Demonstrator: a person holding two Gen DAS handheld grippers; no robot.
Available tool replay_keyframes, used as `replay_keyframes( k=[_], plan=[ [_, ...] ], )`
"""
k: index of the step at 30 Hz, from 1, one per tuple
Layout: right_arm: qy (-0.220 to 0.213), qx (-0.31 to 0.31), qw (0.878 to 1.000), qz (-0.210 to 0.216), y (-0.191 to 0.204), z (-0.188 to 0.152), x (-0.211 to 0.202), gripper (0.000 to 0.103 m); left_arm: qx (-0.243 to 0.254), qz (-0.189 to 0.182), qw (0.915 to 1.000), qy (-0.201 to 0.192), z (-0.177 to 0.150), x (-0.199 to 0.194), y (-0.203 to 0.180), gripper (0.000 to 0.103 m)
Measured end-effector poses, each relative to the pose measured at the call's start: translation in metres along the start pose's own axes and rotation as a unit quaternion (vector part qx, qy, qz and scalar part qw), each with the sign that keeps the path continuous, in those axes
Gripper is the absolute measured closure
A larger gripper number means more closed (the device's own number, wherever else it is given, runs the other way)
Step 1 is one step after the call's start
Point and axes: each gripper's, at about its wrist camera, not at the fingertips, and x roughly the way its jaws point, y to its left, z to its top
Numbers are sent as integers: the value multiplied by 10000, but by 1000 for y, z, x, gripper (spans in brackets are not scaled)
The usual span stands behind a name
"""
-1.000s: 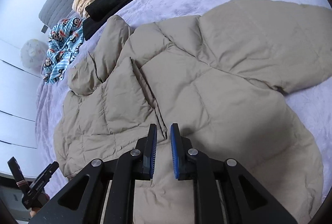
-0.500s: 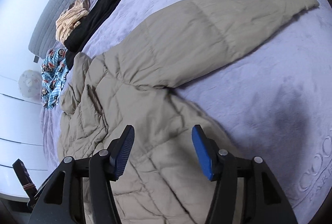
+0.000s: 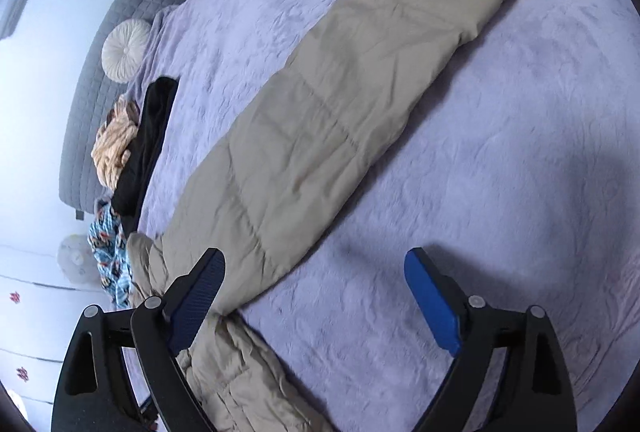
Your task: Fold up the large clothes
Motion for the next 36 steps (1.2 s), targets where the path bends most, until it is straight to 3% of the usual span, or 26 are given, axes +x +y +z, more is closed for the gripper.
replay_keyframes(
  k=[5,11,17,19,20,21,22,27,31,34,36],
  plan=[
    [-58,779,9963,348,-28,41,12,10,-84,-150,9996,219,6,11,-10,0],
    [-298,1613,9823,905,-57,78,28,10,-108,-158,9997,150,9,10,-20,0],
    [-484,2297,9588,1603,-61,104,40,11,-298,-176,9993,115,12,7,-13,0],
    [-328,2368,9559,1705,-54,107,47,32,-410,-192,9989,87,13,5,-5,0],
    [-174,2375,9550,1767,-50,108,52,71,-451,-175,9988,65,14,3,-2,0],
    [-6,2352,9558,1762,-47,110,57,100,-480,-146,9987,37,14,1,3,0],
    [83,2306,9573,1743,-43,110,60,100,-508,-113,9986,6,15,0,7,0],
    [7,1563,9714,1785,5,108,53,100,-662,26,9976,-190,17,-9,37,0],
    [100,339,9829,1809,82,93,48,100,-846,-13,9958,-358,15,-14,71,0],
    [205,-741,9793,1872,158,64,51,100,-893,112,9949,-466,11,-18,94,0],
    [250,-1678,9684,1827,219,32,55,100,-928,187,9940,-549,7,-19,110,0]
  ],
)
